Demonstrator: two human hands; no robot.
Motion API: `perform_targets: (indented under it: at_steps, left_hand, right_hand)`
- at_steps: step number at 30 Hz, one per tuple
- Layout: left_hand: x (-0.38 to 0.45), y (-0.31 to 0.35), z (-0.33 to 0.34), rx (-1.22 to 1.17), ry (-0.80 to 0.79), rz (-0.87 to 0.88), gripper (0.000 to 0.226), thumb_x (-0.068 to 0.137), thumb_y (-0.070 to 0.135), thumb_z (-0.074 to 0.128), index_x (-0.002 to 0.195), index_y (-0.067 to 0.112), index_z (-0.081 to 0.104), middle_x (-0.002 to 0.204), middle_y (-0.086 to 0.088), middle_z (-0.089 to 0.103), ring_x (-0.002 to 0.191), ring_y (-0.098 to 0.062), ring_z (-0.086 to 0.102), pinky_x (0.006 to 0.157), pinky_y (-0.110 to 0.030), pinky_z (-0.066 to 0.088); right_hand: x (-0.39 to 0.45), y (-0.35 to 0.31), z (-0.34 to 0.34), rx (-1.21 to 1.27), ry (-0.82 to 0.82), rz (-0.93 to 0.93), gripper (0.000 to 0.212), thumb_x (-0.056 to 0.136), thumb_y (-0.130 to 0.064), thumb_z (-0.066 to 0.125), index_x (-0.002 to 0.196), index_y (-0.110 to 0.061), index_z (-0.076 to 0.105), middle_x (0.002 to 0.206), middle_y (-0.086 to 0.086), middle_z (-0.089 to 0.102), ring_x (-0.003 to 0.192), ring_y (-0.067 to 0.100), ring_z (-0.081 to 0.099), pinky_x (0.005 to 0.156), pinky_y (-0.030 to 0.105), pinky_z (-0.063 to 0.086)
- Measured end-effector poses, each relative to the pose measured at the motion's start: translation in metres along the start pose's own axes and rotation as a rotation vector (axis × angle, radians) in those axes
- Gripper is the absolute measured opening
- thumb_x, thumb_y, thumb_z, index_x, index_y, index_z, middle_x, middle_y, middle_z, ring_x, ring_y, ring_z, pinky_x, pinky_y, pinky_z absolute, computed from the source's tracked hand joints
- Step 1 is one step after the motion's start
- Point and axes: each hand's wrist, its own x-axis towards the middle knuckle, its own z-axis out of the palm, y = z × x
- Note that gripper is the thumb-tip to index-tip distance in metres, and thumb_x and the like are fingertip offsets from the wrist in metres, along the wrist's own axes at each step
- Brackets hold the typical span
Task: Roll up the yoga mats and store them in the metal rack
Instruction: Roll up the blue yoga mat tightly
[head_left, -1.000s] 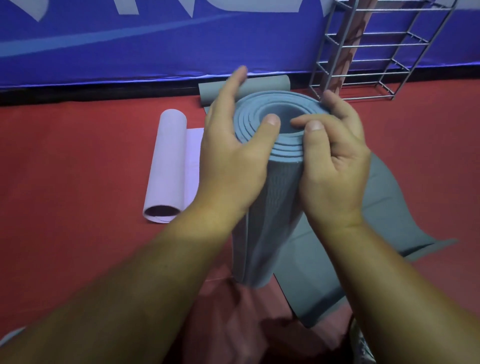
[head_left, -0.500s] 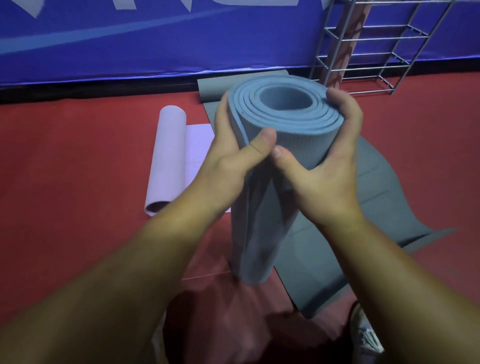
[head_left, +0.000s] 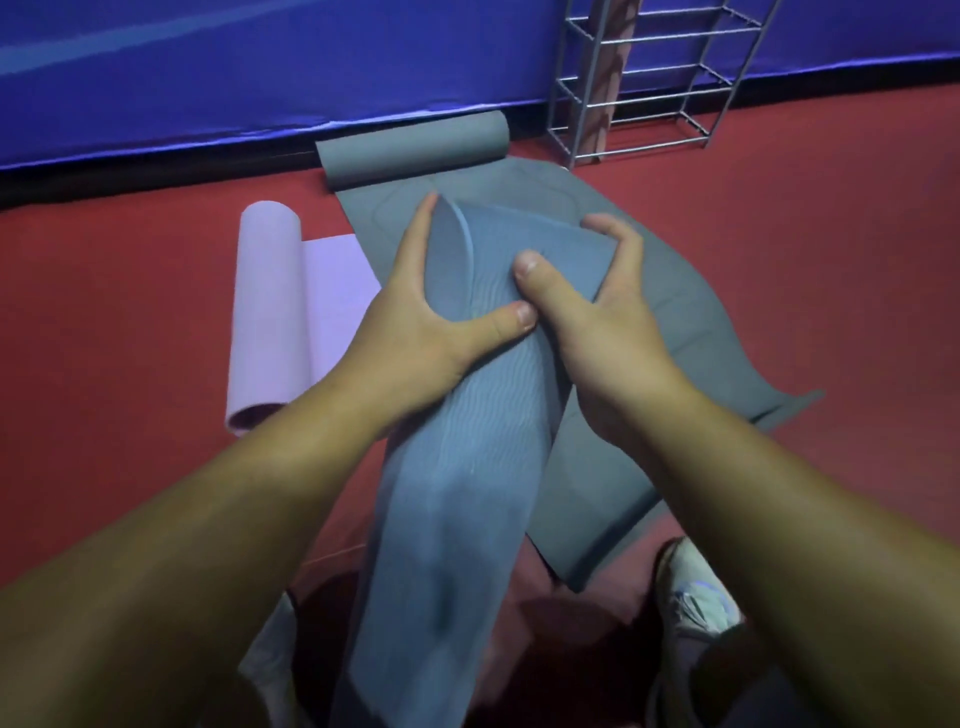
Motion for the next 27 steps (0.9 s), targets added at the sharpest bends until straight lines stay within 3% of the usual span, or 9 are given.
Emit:
perform_targets:
  at_steps: [5,10,13,15,17,23,27]
  left_hand:
    - [0.0,-0.037,0.067,-0.049,-0.088,-0.18,0.116,0.056,0.063,0.092,0.152,0.037,0.032,0.135,0.008,0.064,0.121,-0.016,0.064,0.102,-0.047,0.052]
    - [0.023,-0.047,0.155,-0.13,-0.235,-0.276,0.112,0.053,0.058,0.092,0.149,0.041,0.037,0.129,0.008,0.067,0.116,-0.014,0.067,0.101,-0.045,0.053]
    - [0.032,-0.052,0.22,-0.116,-0.361,-0.323,0.116,0.048,0.065,0.092,0.148,0.045,0.036,0.129,0.01,0.067,0.115,-0.014,0.067,0.1,-0.044,0.053]
    - [0.032,-0.059,0.264,-0.067,-0.423,-0.338,0.122,0.04,0.073,0.091,0.146,0.047,0.036,0.129,0.012,0.067,0.115,-0.013,0.067,0.1,-0.044,0.053]
    - [0.029,-0.071,0.305,0.016,-0.486,-0.335,0.125,0.036,0.078,0.089,0.145,0.05,0.036,0.13,0.016,0.065,0.117,-0.011,0.065,0.101,-0.043,0.053]
    - [-0.007,-0.098,0.394,0.359,-0.706,-0.28,0.121,0.064,0.063,0.085,0.157,0.045,0.011,0.151,0.011,0.047,0.133,-0.015,0.05,0.105,-0.027,0.039]
    - [-0.01,-0.115,0.43,0.445,-0.838,-0.26,0.124,0.062,0.063,0.086,0.158,0.045,0.01,0.157,0.01,0.04,0.141,-0.016,0.044,0.112,-0.027,0.034]
  right_hand:
    - [0.008,0.028,-0.063,-0.103,-0.069,0.39,0.069,0.084,-0.051,0.074,0.134,-0.043,0.026,0.123,-0.011,0.058,0.104,0.016,0.065,0.089,0.054,0.056]
    - [0.021,0.042,-0.146,-0.155,0.026,0.521,0.078,0.084,-0.054,0.074,0.142,-0.034,0.026,0.125,-0.005,0.059,0.105,0.024,0.065,0.084,0.064,0.053]
    - [0.015,0.053,-0.21,-0.142,0.075,0.588,0.063,0.087,-0.051,0.071,0.135,-0.031,0.035,0.124,-0.001,0.06,0.104,0.027,0.066,0.085,0.069,0.05]
    - [0.005,0.07,-0.253,-0.118,0.109,0.618,0.046,0.091,-0.05,0.067,0.126,-0.033,0.042,0.121,-0.002,0.06,0.103,0.025,0.066,0.088,0.069,0.049]
    - [-0.009,0.093,-0.291,-0.064,0.158,0.643,0.048,0.093,-0.053,0.064,0.129,-0.032,0.04,0.121,-0.003,0.061,0.107,0.025,0.066,0.088,0.068,0.051]
    - [-0.065,0.194,-0.36,0.197,0.41,0.668,0.041,0.097,-0.052,0.056,0.133,-0.037,0.042,0.123,-0.001,0.06,0.103,0.025,0.063,0.089,0.059,0.055]
    - [-0.103,0.256,-0.389,0.464,0.581,0.72,0.048,0.097,-0.066,0.04,0.134,-0.04,0.057,0.113,0.003,0.064,0.085,0.027,0.063,0.07,0.042,0.055]
